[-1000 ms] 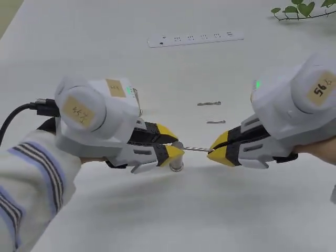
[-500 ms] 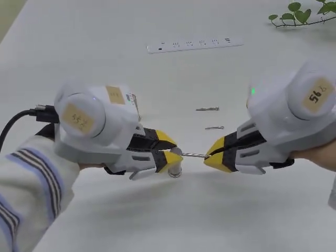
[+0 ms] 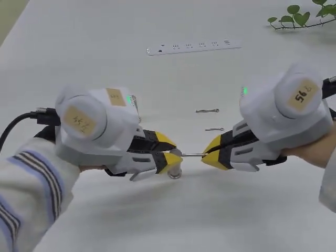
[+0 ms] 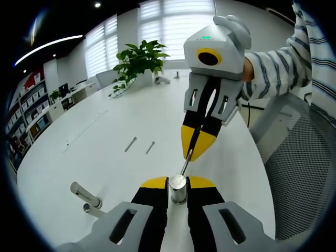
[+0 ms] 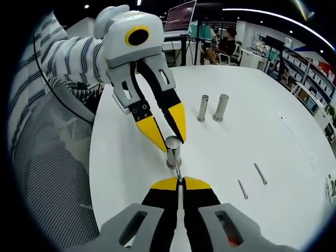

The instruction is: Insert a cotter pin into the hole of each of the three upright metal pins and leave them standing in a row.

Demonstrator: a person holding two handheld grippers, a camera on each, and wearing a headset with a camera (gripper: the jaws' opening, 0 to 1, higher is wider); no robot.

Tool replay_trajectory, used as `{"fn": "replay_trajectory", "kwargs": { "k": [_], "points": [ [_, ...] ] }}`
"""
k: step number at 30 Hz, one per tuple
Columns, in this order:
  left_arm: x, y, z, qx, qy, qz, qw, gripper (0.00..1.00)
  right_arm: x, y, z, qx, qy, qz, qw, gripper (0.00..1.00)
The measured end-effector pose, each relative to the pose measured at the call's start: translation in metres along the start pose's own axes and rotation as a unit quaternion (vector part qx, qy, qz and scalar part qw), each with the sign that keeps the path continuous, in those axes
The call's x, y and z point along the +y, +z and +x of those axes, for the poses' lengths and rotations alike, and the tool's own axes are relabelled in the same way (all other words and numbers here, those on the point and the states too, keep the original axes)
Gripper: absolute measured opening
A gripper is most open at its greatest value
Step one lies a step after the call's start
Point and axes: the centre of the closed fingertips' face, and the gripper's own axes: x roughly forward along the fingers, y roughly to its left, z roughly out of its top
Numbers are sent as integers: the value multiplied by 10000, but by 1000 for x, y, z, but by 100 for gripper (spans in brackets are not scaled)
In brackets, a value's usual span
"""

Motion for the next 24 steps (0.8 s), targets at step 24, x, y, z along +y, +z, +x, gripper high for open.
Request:
{"fn": "replay_trajectory", "kwargs": {
  "k": [24],
  "points": [
    [-1,0,2,-74,5,-186,9998,9,7,21,13,-160,295,-267,9991,0]
  ]
}}
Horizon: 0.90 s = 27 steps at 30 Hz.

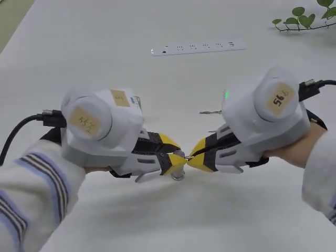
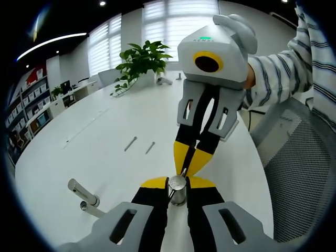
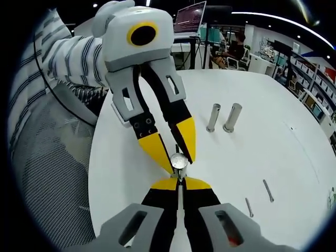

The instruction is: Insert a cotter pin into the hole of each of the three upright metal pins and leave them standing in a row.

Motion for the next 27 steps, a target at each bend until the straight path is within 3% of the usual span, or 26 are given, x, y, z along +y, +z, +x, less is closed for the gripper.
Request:
{"fn": "replay_trajectory", "kwargs": {
  "k": [9,13,17,27],
  "points": [
    [0,0,0,-16,-4,-63,10000,9,1,-2,4,-38,43,-176,9998,0],
    [1,0,0,-30,0,-118,9999,9,1,-1,4,-184,4,-174,9997,0],
    [0,0,0,-18,4,-104,9999,9,-4,-2,3,-255,-161,-43,9995,16],
    [1,1,1,3,38,-140,9999,9,-6,-2,-4,-386,-150,86,9991,1]
  ]
}}
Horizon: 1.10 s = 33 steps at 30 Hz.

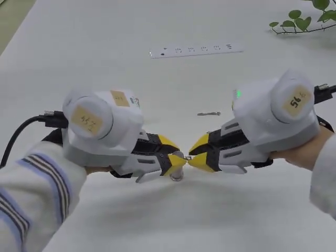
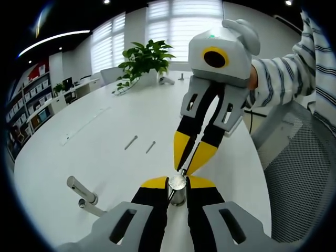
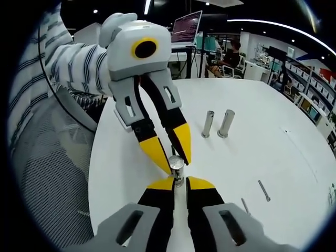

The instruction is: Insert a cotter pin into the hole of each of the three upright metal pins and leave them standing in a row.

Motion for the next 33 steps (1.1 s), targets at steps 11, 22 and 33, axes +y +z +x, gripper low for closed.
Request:
{"fn": "replay_trajectory", "kwargs": {
  "k": [11,22,33],
  "points": [
    [1,0,0,15,79,-71,9999,9,3,6,5,76,-70,-379,9992,0],
    [1,-4,0,78,171,-170,9997,10,3,5,2,-81,-111,-204,9997,5],
    [-1,-24,-19,215,470,-285,9983,42,12,4,10,-560,-84,309,9979,25]
  ]
}}
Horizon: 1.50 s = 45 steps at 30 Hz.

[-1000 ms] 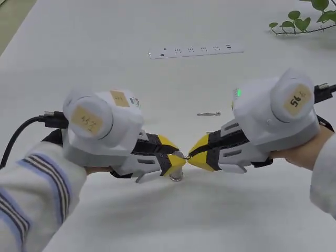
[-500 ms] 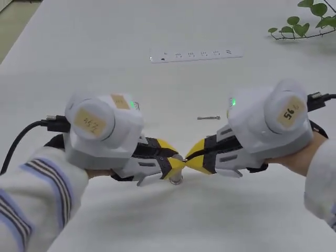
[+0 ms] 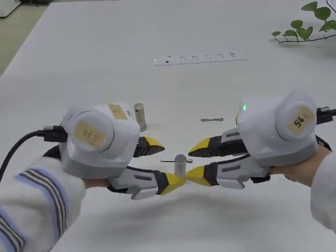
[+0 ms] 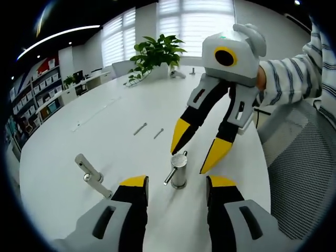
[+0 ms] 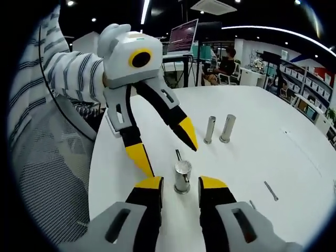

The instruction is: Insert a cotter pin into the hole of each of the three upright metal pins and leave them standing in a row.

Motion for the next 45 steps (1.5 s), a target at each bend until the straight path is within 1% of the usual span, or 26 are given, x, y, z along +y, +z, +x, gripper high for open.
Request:
{"fn": "replay_trajectory", "kwargs": {
  "k": [2,4,6,7,8,9,10,12,13,15,16,17,19,21,22,23,25,28,31,32,34,38,40,43,45],
  "points": [
    [-2,-4,-5,-91,40,-192,9998,48,0,-2,2,-53,-8,105,9999,29],
    [-7,-6,-9,-206,18,-388,9990,58,1,-4,5,-95,8,258,9996,32],
    [-12,-10,-14,-191,-13,-426,9989,65,2,-6,7,-129,15,330,9994,32],
    [-14,-11,-15,-198,12,-430,9989,68,2,-4,8,-227,21,280,9993,32],
    [-15,-12,-17,-220,51,-434,9988,71,3,-2,10,-352,27,328,9988,31],
    [-16,-12,-19,-246,73,-472,9986,74,4,-1,10,-392,48,388,9985,31],
    [-18,-11,-21,-325,100,-564,9978,77,4,-1,12,-434,54,413,9982,31],
    [-20,-9,-25,-467,111,-708,9963,85,3,-1,15,-445,31,436,9981,30],
    [-21,-8,-27,-503,139,-737,9959,89,2,-2,16,-424,32,459,9980,30],
    [-20,-6,-32,-540,319,-611,9962,94,2,-3,19,-398,36,493,9980,30],
    [-19,-6,-34,-554,402,-636,9956,96,2,-3,20,-398,42,510,9979,30],
    [-16,-5,-37,-610,519,-744,9940,98,3,-4,21,-405,53,544,9977,30],
    [-15,-3,-43,-732,647,-884,9913,99,3,-4,23,-401,68,577,9975,30],
    [-16,-4,-47,-736,670,-933,9907,99,2,-6,25,-372,73,580,9976,30],
    [-18,-5,-48,-707,658,-946,9908,99,2,-6,26,-361,80,586,9976,30],
    [-22,-7,-50,-599,636,-895,9922,99,2,-7,27,-339,92,594,9976,29],
    [-27,-12,-53,-427,637,-681,9947,99,2,-9,28,-307,87,578,9978,28],
    [-33,-16,-55,-388,630,-715,9947,99,2,-10,30,-306,84,592,9977,26],
    [-38,-17,-56,-490,601,-865,9932,99,2,-11,34,-274,100,596,9978,24],
    [-42,-18,-56,-559,557,-961,9922,99,2,-11,35,-271,83,557,9980,23],
    [-44,-22,-55,-562,539,-1082,9911,99,2,-11,36,-272,83,539,9981,22],
    [-46,-29,-53,-526,559,-1184,9900,99,2,-12,39,-237,88,473,9986,21],
    [-49,-30,-51,-618,483,-1406,9870,99,3,-14,39,-198,98,404,9989,21],
    [-48,-30,-51,-677,489,-1526,9848,99,1,-15,39,-155,75,330,9993,18],
    [-48,-31,-51,-676,495,-1544,9844,99,0,-16,38,-145,63,324,9994,15]
  ]
}}
